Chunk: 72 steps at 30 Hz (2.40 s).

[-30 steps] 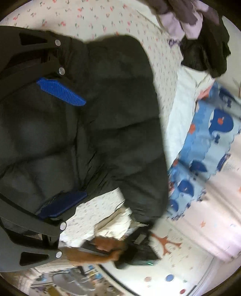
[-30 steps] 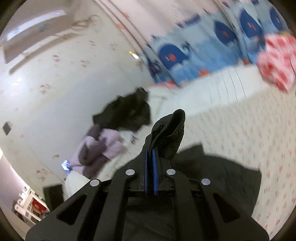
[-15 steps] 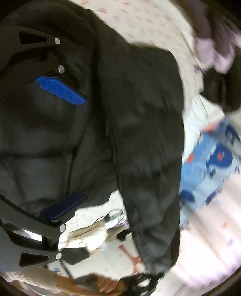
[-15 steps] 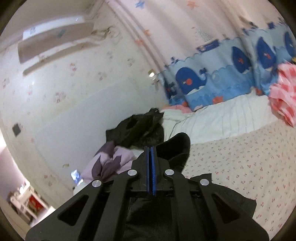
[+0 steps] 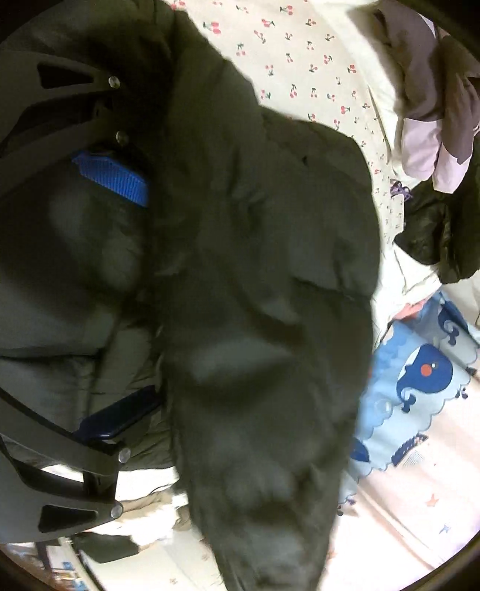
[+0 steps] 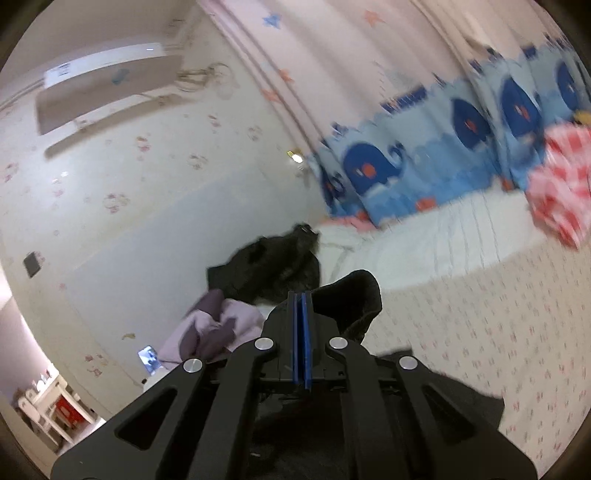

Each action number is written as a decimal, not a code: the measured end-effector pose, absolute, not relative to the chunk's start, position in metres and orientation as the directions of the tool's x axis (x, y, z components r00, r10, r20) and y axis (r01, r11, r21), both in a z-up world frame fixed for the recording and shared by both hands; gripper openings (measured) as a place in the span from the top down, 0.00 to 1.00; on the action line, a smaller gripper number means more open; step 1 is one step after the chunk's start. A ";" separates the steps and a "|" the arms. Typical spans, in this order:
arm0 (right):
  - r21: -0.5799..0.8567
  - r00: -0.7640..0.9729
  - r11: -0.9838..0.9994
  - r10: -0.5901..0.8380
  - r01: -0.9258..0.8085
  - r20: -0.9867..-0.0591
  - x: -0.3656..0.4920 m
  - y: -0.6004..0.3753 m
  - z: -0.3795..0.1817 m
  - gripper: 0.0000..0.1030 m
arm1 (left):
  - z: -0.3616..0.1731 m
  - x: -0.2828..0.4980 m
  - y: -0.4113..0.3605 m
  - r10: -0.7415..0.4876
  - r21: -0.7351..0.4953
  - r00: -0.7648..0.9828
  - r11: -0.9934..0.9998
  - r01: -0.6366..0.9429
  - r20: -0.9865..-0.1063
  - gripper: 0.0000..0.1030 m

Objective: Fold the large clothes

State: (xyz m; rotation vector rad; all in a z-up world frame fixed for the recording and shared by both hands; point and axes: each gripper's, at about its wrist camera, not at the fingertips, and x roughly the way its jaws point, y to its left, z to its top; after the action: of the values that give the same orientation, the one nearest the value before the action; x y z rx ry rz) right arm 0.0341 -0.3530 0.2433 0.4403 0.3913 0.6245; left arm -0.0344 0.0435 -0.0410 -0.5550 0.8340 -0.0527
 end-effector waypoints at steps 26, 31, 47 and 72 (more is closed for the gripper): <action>0.557 0.706 0.787 0.553 -0.266 -0.443 0.053 -0.379 0.154 0.74 | -0.037 -0.065 0.113 -0.001 -0.257 0.667 0.923 -0.286 -0.745 0.97; 0.611 0.544 0.788 0.545 -0.072 -0.638 0.063 -0.394 0.038 0.40 | -0.049 -0.067 0.112 -0.080 -0.296 0.627 0.923 -0.247 -0.775 0.97; 0.670 0.526 0.711 0.661 -0.212 -0.535 0.120 -0.290 0.016 0.93 | -0.044 -0.068 0.092 -0.268 -0.432 0.612 0.892 -0.134 -0.744 0.97; 0.584 0.459 0.439 0.880 -0.683 -0.125 0.075 -0.164 0.294 0.93 | -0.062 0.018 0.053 0.010 -0.439 0.666 0.745 -0.502 -0.746 0.06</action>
State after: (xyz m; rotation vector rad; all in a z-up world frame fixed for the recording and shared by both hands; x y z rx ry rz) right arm 0.0748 -0.1643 0.2935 0.4958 0.4491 1.0120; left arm 0.0181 0.0529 -0.0625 -0.6817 0.7994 0.3154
